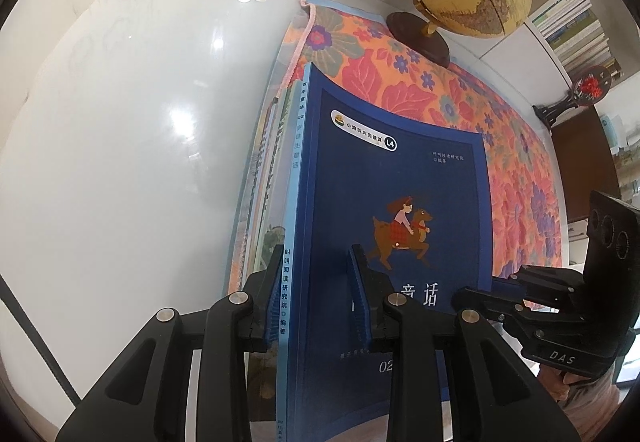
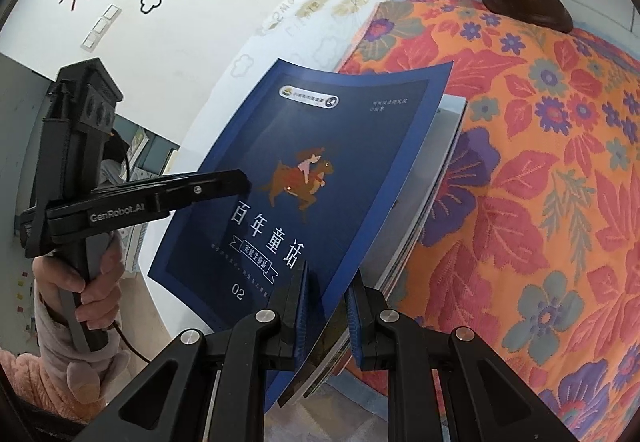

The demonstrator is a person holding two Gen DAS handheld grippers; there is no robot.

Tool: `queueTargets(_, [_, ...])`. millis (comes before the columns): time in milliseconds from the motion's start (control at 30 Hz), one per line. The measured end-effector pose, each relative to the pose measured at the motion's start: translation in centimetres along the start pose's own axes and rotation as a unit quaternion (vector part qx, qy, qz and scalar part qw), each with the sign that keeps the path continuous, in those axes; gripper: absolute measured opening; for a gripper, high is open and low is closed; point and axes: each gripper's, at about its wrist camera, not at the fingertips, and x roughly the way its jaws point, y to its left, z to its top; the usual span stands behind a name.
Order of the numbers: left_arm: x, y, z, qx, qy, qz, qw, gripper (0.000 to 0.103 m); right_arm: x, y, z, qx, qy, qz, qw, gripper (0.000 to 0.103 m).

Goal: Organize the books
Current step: 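Open the left gripper and release the blue book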

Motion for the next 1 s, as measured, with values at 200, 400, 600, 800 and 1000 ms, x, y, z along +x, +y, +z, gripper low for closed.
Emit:
queueTargets(200, [0.0,-0.1,0.0,0.002,-0.001,0.012,0.9999,0.027,0.1,-0.4,-0.2,0.012,0.001,0.0,1.0,0.018])
queueTargets(400, [-0.5,-0.6,0.1,0.008,-0.013,0.058,0.9982,0.027,0.2,-0.5,-0.4,0.02,-0.004,-0.001,1.0,0.02])
queueTargets(600, [0.0,0.1,-0.1,0.002,-0.008,0.059,0.9982,0.027,0.0,-0.6,-0.5,0.033,-0.01,-0.004,0.999,0.02])
queueTargets(800, [0.0,0.2,-0.2,0.001,-0.011,0.058,0.9982,0.027,-0.8,-0.3,-0.2,0.065,-0.005,-0.111,0.992,0.02])
queueTargets(1000, [-2.7,-0.4,-0.1,0.001,-0.023,0.069,0.9974,0.029,-3.7,-0.1,-0.1,0.081,-0.029,-0.149,0.985,0.02])
